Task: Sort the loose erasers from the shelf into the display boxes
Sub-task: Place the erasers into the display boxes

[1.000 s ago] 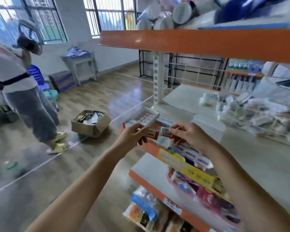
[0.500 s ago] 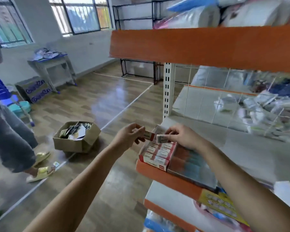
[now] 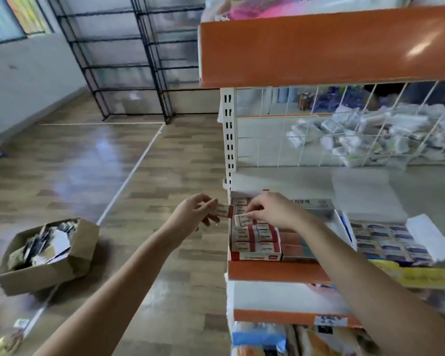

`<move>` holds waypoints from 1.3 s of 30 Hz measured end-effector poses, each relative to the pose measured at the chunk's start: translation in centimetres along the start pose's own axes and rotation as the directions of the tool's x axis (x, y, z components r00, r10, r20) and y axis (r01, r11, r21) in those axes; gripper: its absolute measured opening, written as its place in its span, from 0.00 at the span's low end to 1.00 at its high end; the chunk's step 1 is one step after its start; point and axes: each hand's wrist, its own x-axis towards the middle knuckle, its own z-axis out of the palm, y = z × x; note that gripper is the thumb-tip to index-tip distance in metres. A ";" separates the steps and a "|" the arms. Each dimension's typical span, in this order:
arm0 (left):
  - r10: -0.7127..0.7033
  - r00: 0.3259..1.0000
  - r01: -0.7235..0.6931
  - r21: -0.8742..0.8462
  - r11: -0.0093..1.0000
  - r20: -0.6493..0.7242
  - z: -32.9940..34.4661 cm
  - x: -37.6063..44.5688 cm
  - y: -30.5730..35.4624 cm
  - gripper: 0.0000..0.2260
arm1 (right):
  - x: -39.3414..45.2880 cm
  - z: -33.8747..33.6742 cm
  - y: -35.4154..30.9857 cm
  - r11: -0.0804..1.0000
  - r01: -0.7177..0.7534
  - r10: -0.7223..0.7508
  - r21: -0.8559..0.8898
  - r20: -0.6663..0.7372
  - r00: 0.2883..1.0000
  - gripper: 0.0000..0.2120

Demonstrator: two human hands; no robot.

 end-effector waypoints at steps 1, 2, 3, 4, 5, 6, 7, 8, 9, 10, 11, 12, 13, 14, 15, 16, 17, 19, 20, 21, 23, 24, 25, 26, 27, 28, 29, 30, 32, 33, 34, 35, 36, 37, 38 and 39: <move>0.010 1.000 -0.010 0.003 1.000 0.011 -0.1 0.2 -0.1 0.08 | -0.1 0.2 -0.1 1.000 0.001 -0.001 -0.003 -0.005 1.000 0.10; 0.018 1.000 -0.018 0.001 1.000 0.018 -0.2 0.4 -0.1 0.09 | -0.1 0.4 -0.2 1.000 -0.002 0.002 -0.006 -0.003 1.000 0.10; 0.022 1.000 -0.022 -0.005 1.000 0.022 -0.2 0.6 -0.2 0.09 | -0.1 0.5 -0.2 1.000 -0.008 0.008 -0.007 0.004 1.000 0.10; 0.025 0.999 -0.024 -0.012 1.000 0.025 -0.2 0.8 -0.2 0.09 | 0.0 0.7 -0.3 1.000 -0.020 0.020 -0.007 0.015 1.000 0.10; 0.026 0.999 -0.026 -0.015 1.000 0.026 -0.3 0.9 -0.1 0.09 | 0.1 0.8 -0.3 1.000 -0.029 0.029 -0.010 0.025 0.999 0.10; 0.029 0.999 -0.029 -0.014 0.999 0.027 -0.3 1.0 0.0 0.08 | 0.1 0.9 -0.4 0.999 -0.034 0.035 -0.017 0.033 0.999 0.10; 0.033 0.999 -0.033 -0.009 0.999 0.027 -0.3 1.1 0.1 0.08 | 0.2 0.9 -0.5 0.999 -0.030 0.031 -0.027 0.035 0.999 0.09; 0.037 0.999 -0.037 -0.005 0.999 0.027 -0.3 1.1 0.2 0.08 | 0.2 1.0 -0.5 0.999 -0.026 0.027 -0.034 0.034 0.999 0.09; 0.040 0.999 -0.040 -0.001 0.999 0.025 -0.3 1.2 0.3 0.08 | 0.3 1.0 -0.6 0.999 -0.018 0.019 -0.039 0.032 0.999 0.08; 0.044 0.999 -0.044 0.003 0.999 0.020 -0.3 1.2 0.4 0.08 | 0.3 1.0 -0.6 0.999 -0.012 0.014 -0.046 0.032 0.999 0.08; 0.048 0.999 -0.048 0.010 0.999 0.013 -0.3 1.3 0.5 0.08 | 0.4 1.0 -0.6 0.998 -0.005 0.007 -0.057 0.032 0.999 0.08; 0.053 0.999 -0.053 0.024 0.998 0.007 -0.3 1.3 0.5 0.08 | 0.5 1.0 -0.6 0.998 -0.002 0.005 -0.070 0.035 0.999 0.08; 0.057 0.998 -0.057 0.040 0.998 0.005 -0.2 1.4 0.5 0.08 | 0.5 1.0 -0.6 0.997 0.001 0.001 -0.079 0.036 0.999 0.08; 0.061 0.998 -0.062 0.055 0.997 0.007 -0.2 1.5 0.5 0.08 | 0.6 1.2 -0.5 0.996 0.004 -0.002 -0.086 0.033 0.999 0.08; 0.065 0.998 -0.066 0.066 0.996 0.008 -0.1 1.6 0.5 0.08 | 0.7 1.3 -0.4 0.995 0.011 -0.009 -0.101 0.021 1.000 0.08; 0.071 0.997 -0.071 0.075 0.995 0.003 0.0 1.6 0.5 0.07 | 0.8 1.6 -0.3 0.992 0.017 -0.016 -0.125 0.006 1.000 0.09; 0.075 0.997 -0.075 0.083 0.994 -0.006 0.1 1.7 0.5 0.07 | 0.9 1.8 -0.3 0.989 0.024 -0.026 -0.147 -0.012 1.000 0.09; 0.072 0.997 -0.071 0.084 0.994 -0.011 0.2 1.8 0.5 0.07 | 1.0 2.1 -0.2 0.986 0.035 -0.040 -0.162 -0.032 0.999 0.10; 0.065 0.998 -0.064 0.085 0.994 -0.004 0.3 1.9 0.5 0.07 | 0.9 2.1 -0.1 0.986 0.043 -0.049 -0.159 -0.031 0.998 0.10; 0.057 0.998 -0.057 0.093 0.994 0.005 0.4 1.9 0.6 0.07 | 0.8 1.9 -0.1 0.986 0.055 -0.060 -0.156 -0.031 0.998 0.10; 0.055 0.998 -0.057 0.135 0.989 0.024 0.7 2.2 0.8 0.07 | 0.4 1.2 0.2 0.987 0.072 -0.082 -0.146 -0.059 0.995 0.10; 0.060 0.998 -0.064 0.165 0.984 0.031 0.9 2.5 1.0 0.07 | 0.1 0.6 0.5 0.988 0.075 -0.088 -0.135 -0.091 0.992 0.10; 0.068 0.997 -0.074 0.196 0.978 0.038 1.1 2.7 1.2 0.07 | -0.2 0.0 0.9 0.990 0.072 -0.087 -0.121 -0.127 0.988 0.11; 0.076 0.996 -0.085 0.222 0.971 0.047 1.4 3.0 1.4 0.07 | -0.5 -0.5 1.4 0.992 0.058 -0.075 -0.108 -0.157 0.985 0.11; 0.083 0.995 -0.095 0.243 0.965 0.059 1.8 3.2 1.6 0.07 | -0.7 -1.0 1.9 0.994 0.042 -0.059 -0.099 -0.180 0.982 0.12; 0.091 0.993 -0.108 0.266 0.958 0.074 2.2 3.4 1.8 0.06 | -0.9 -1.3 2.4 0.995 0.023 -0.041 -0.094 -0.194 0.980 0.12; 0.107 0.990 -0.129 0.299 0.946 0.089 2.6 3.6 2.1 0.06 | -1.1 -1.6 2.9 0.996 0.006 -0.025 -0.093 -0.203 0.979 0.12; 0.130 0.986 -0.159 0.339 0.927 0.106 3.1 3.7 2.4 0.07 | -1.3 -1.7 3.4 0.996 -0.010 -0.009 -0.093 -0.205 0.979 0.12; 0.169 0.973 -0.221 0.414 0.883 0.157 4.0 4.0 2.9 0.08 | -1.5 -1.7 3.9 0.995 -0.038 0.021 -0.091 -0.191 0.981 0.13; 0.176 0.966 -0.244 0.447 0.860 0.188 4.3 4.1 3.2 0.08 | -1.6 -1.6 4.1 0.995 -0.053 0.036 -0.089 -0.180 0.983 0.14; 0.175 0.959 -0.264 0.479 0.837 0.222 4.7 4.1 3.4 0.08 | -1.7 -1.5 4.3 0.994 -0.066 0.051 -0.088 -0.168 0.984 0.14; 0.175 0.951 -0.285 0.507 0.814 0.254 5.0 4.2 3.5 0.08 | -1.8 -1.5 4.4 0.994 -0.075 0.061 -0.084 -0.159 0.985 0.14; 0.175 0.944 -0.302 0.526 0.795 0.278 5.2 4.4 3.5 0.09 | -1.9 -1.3 4.5 0.994 -0.080 0.069 -0.073 -0.151 0.986 0.14; 0.175 0.941 -0.312 0.535 0.785 0.291 5.3 4.5 3.6 0.09 | -1.9 -1.3 4.6 0.995 -0.082 0.073 -0.060 -0.144 0.987 0.14; 0.174 0.939 -0.315 0.539 0.781 0.296 5.4 4.5 3.7 0.09 | -1.9 -1.2 4.6 0.996 -0.082 0.075 -0.047 -0.138 0.988 0.15; 0.176 0.939 -0.317 0.541 0.779 0.296 5.4 4.6 3.7 0.09 | -1.9 -1.2 4.7 0.996 -0.081 0.076 -0.036 -0.134 0.988 0.15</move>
